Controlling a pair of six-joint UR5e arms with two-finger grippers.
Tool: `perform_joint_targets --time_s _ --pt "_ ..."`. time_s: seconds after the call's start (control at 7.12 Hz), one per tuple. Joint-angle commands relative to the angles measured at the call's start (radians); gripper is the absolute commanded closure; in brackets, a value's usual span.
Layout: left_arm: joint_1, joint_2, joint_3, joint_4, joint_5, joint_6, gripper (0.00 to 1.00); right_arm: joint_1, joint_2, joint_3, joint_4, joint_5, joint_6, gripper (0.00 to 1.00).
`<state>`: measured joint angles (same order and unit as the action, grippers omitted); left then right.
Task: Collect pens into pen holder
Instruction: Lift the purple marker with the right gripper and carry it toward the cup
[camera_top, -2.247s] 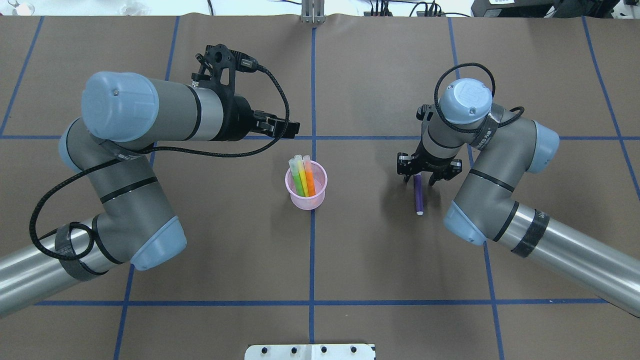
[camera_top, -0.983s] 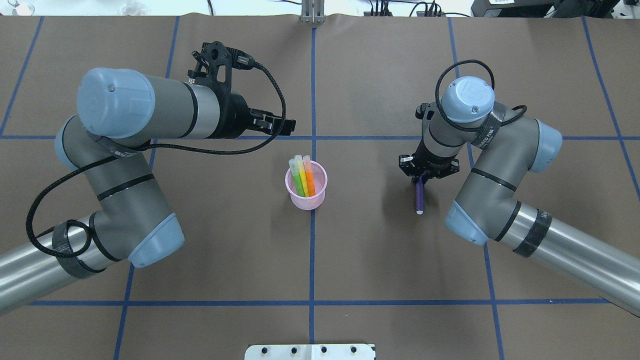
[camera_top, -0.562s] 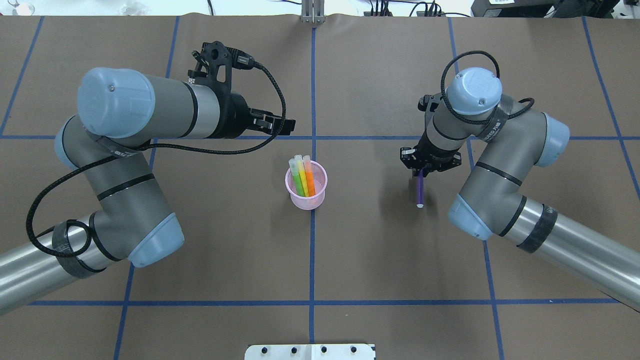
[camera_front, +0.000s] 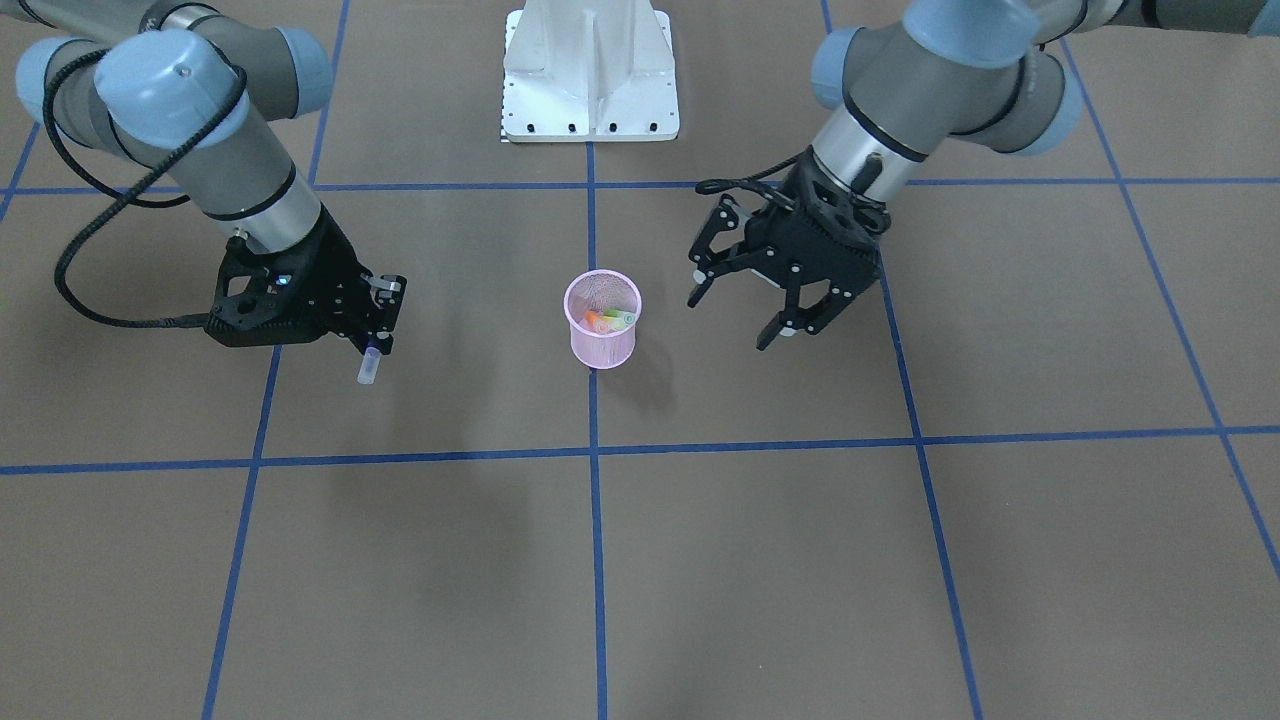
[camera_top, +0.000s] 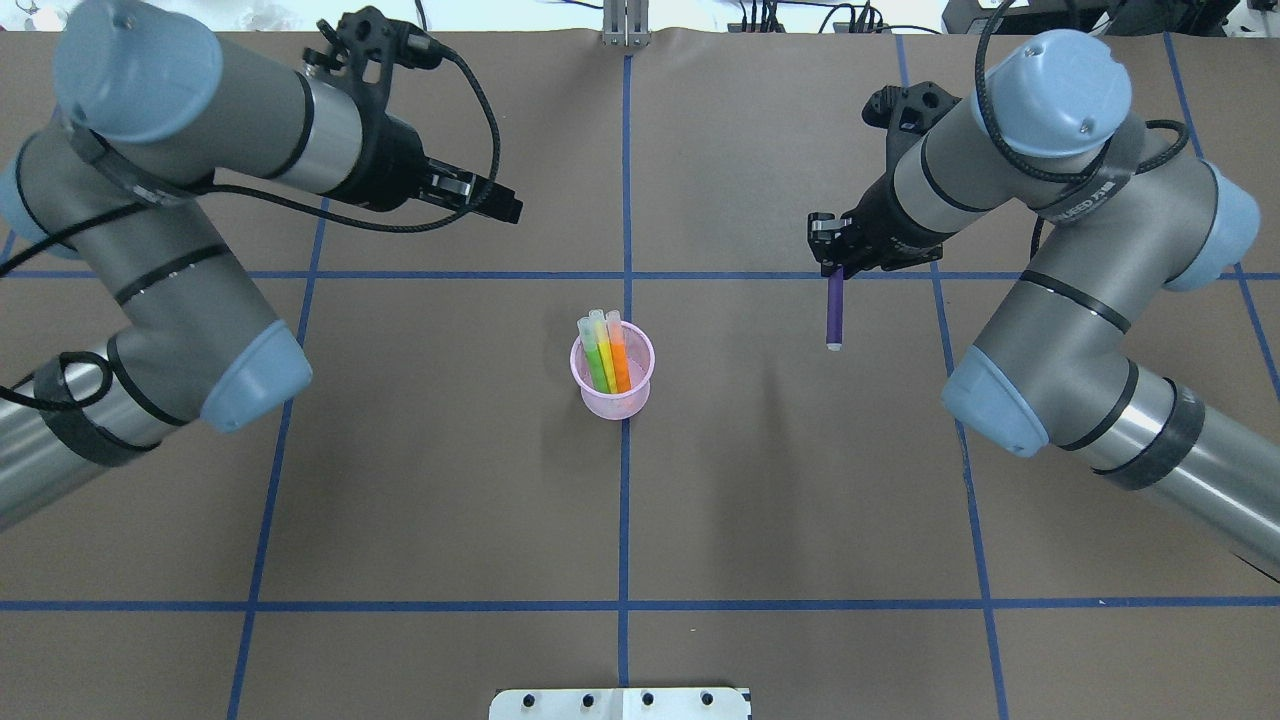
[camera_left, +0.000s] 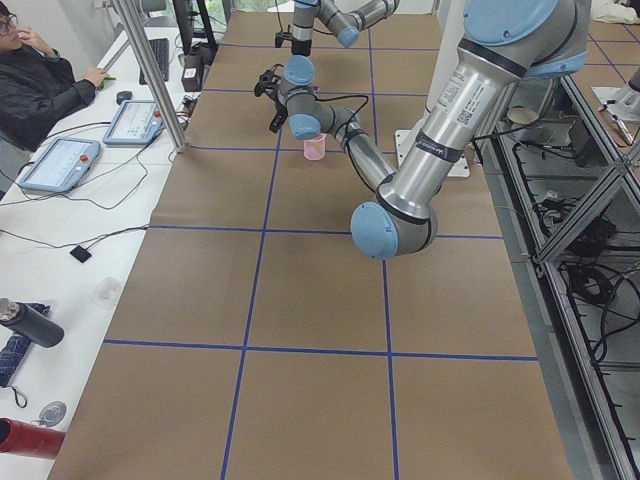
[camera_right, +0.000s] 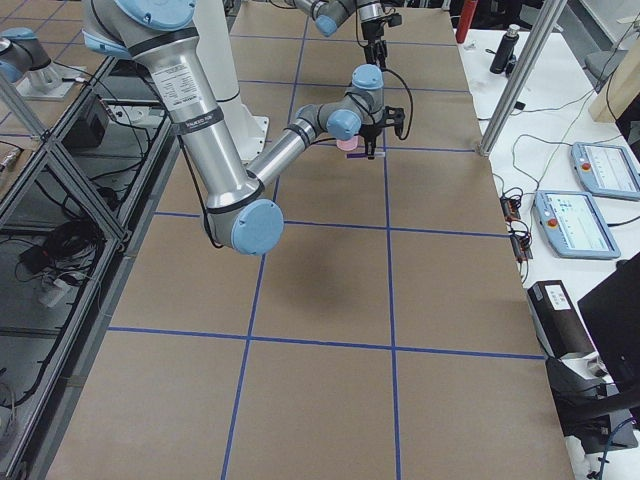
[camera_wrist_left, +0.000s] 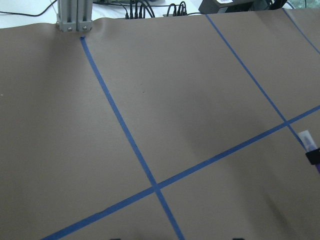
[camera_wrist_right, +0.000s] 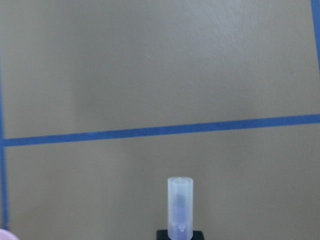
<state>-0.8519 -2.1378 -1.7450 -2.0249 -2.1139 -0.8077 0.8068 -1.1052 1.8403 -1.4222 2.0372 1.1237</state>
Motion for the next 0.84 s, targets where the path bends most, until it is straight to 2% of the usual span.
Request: perform_joint_targets --time_s 0.0,0.28,0.42,0.56,0.7 --pt "-0.132 -0.004 0.001 0.251 -0.186 0.038 0.0 0.008 0.007 0.069 0.087 -0.08 0.002 1.0" --pt "-0.162 0.068 -0.002 0.273 -0.186 0.047 0.0 0.0 0.007 0.073 0.254 -0.197 0.013 1.0" --pt "-0.189 0.125 -0.004 0.262 -0.181 0.092 0.0 -0.047 0.007 0.073 0.335 -0.286 0.002 1.0" --pt "-0.231 0.137 0.001 0.271 -0.182 0.166 0.0 -0.105 0.005 0.068 0.418 -0.38 -0.002 1.0" --pt "-0.257 0.166 0.01 0.273 -0.179 0.215 0.0 -0.173 0.002 0.056 0.505 -0.417 -0.037 1.0"
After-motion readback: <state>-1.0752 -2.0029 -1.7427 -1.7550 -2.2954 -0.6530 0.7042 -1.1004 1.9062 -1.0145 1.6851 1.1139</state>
